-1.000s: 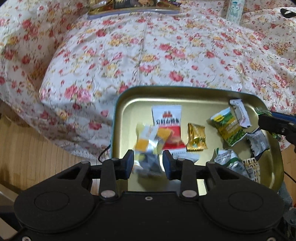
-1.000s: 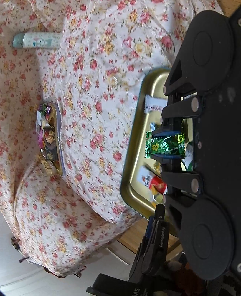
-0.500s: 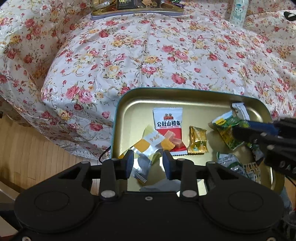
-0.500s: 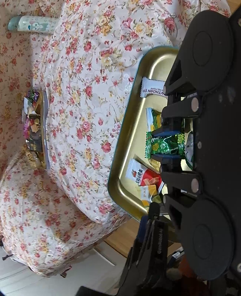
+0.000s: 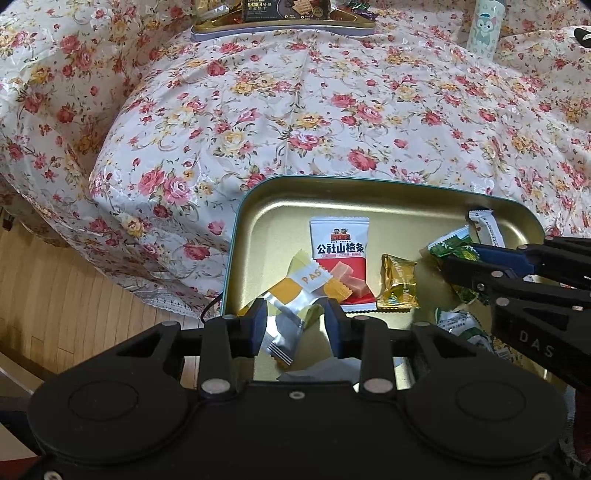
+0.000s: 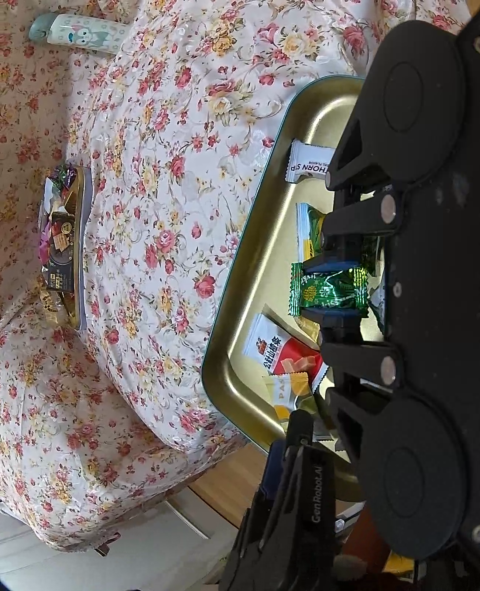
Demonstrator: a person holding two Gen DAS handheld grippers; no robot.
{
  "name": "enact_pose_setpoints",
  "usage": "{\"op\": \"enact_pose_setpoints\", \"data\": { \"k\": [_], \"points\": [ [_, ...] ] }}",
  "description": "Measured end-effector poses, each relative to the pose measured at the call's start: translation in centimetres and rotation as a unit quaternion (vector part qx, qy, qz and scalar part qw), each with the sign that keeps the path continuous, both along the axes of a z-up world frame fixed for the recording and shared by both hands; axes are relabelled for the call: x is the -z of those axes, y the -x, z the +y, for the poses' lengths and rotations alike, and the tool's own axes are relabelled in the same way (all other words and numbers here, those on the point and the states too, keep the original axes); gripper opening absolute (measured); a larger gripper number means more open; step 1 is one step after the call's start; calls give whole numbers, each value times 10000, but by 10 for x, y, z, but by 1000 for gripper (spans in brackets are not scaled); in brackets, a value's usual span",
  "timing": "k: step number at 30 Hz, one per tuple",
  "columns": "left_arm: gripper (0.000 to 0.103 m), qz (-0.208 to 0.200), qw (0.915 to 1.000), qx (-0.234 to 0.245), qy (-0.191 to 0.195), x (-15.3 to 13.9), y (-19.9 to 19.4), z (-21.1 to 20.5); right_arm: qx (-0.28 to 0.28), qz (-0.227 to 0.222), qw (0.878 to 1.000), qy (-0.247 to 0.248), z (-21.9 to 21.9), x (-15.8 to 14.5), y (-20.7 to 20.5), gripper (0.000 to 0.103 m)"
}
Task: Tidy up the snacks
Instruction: 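Lower the yellow-white packet and green candy into the gold tray, then open both tools and lift them away from the tray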
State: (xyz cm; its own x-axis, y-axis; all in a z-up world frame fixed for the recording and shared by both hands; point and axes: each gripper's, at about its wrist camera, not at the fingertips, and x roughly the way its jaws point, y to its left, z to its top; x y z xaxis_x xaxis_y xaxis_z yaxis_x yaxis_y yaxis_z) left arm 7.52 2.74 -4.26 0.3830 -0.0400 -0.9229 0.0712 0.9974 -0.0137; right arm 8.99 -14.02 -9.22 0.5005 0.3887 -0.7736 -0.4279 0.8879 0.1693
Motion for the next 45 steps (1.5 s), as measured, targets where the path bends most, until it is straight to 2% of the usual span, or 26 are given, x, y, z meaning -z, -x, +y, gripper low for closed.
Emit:
{"op": "enact_pose_setpoints", "data": {
  "k": [12, 20, 25, 27, 29, 30, 34, 40, 45],
  "points": [
    [43, -193, 9998, -41, -85, -5, 7, 1, -74, -45, 10000, -33, 2, 0, 0, 22],
    [44, -403, 9991, -108, -96, -11, 13, -1, 80, -307, 9994, -146, -6, -18, 12, 27],
    [48, -704, 9975, -60, -82, -19, 21, -7, 419, -549, 9975, -176, -19, -33, 27, 42],
    [49, -867, 9962, -11, -91, -23, 26, -12, 562, -639, 9962, -186, -25, -39, 34, 43],
    [59, -1033, 9946, 28, -124, -27, 31, -17, 712, -709, 9948, -188, -32, -44, 42, 48],
    [61, -1138, 9934, 40, -143, -29, 35, -20, 782, -732, 9941, -188, -35, -45, 45, 54],
    [63, -1434, 9894, 82, -211, -36, 45, -30, 1034, -859, 9908, -172, -47, -52, 63, 60],
    [66, -1618, 9867, 63, -164, -43, 58, -40, 1259, -980, 9871, -151, -59, -59, 86, 75],
    [69, -1706, 9853, 74, -56, -48, 69, -42, 1394, -1075, 9843, -137, -67, -62, 103, 83]
  ]
}}
